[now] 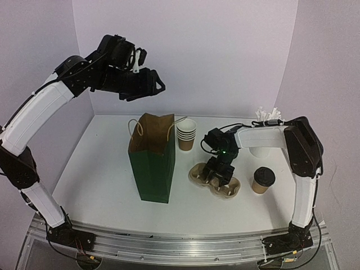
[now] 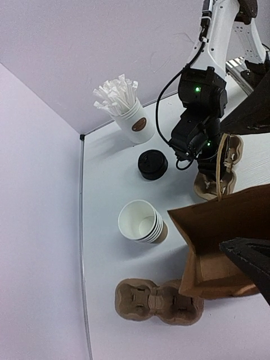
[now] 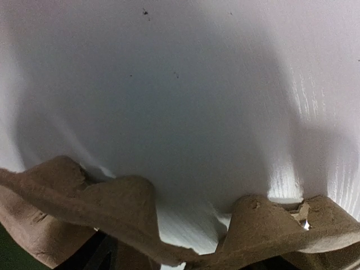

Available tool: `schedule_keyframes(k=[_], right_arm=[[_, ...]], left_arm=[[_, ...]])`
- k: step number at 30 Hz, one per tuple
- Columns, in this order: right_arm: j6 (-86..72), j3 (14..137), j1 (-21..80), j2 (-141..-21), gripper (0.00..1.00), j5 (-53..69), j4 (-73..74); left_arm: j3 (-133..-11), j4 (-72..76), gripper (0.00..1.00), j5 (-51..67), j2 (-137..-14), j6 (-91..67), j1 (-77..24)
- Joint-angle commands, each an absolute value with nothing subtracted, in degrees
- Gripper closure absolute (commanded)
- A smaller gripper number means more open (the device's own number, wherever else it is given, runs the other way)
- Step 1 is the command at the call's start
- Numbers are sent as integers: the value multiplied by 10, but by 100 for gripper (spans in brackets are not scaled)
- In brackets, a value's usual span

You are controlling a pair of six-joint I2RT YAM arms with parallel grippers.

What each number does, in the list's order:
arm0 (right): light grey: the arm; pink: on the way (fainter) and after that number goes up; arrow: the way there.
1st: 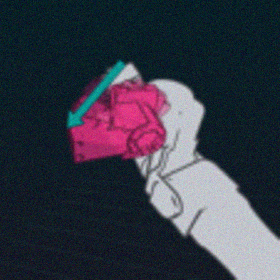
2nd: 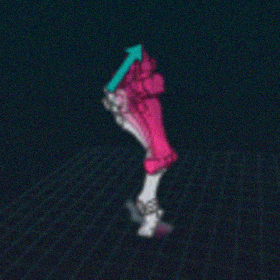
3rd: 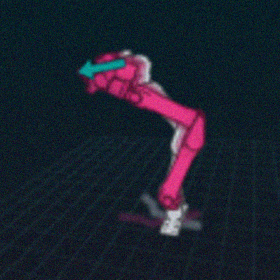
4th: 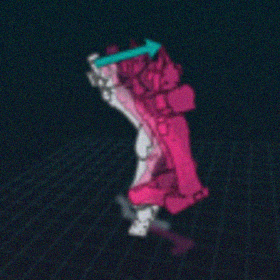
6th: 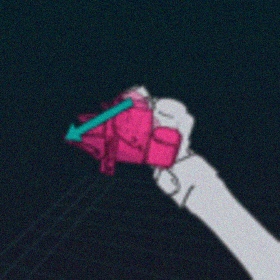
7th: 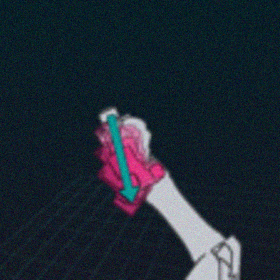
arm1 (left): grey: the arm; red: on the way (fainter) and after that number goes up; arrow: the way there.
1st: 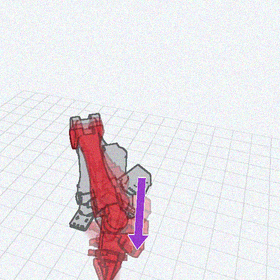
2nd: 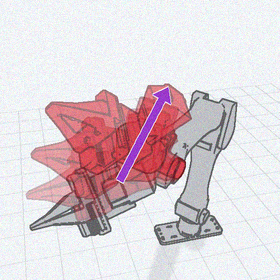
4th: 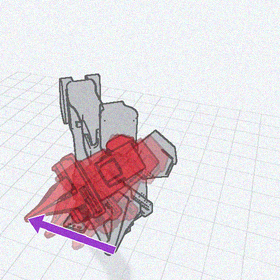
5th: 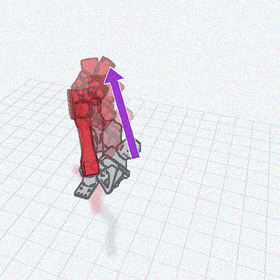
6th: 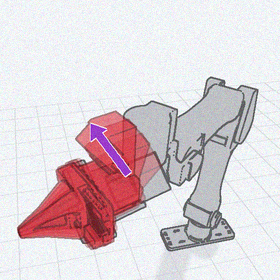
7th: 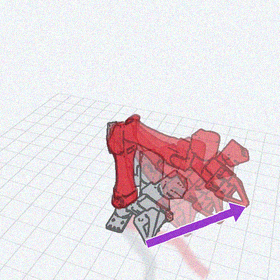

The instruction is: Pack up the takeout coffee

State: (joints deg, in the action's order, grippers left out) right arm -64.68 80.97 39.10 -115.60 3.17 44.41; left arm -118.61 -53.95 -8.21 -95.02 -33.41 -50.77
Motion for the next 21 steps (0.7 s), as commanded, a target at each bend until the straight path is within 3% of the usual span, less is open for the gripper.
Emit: schedule_keyframes(k=[1, 7, 15, 21], right_arm=[[-681, 820, 403, -1167, 35, 8, 425], [-683, 804, 403, -1161, 52, 1, 426], [-648, 808, 407, -1124, 44, -30, 451], [-650, 806, 416, -1110, 59, -49, 470]], left_arm=[[-1157, -518, 38, -130, -882, -353, -486], [-1126, -515, 39, -141, -855, -354, -475], [-1103, -516, 39, -131, -862, -345, -473], [-1092, -509, 39, -123, -872, -340, -473]])
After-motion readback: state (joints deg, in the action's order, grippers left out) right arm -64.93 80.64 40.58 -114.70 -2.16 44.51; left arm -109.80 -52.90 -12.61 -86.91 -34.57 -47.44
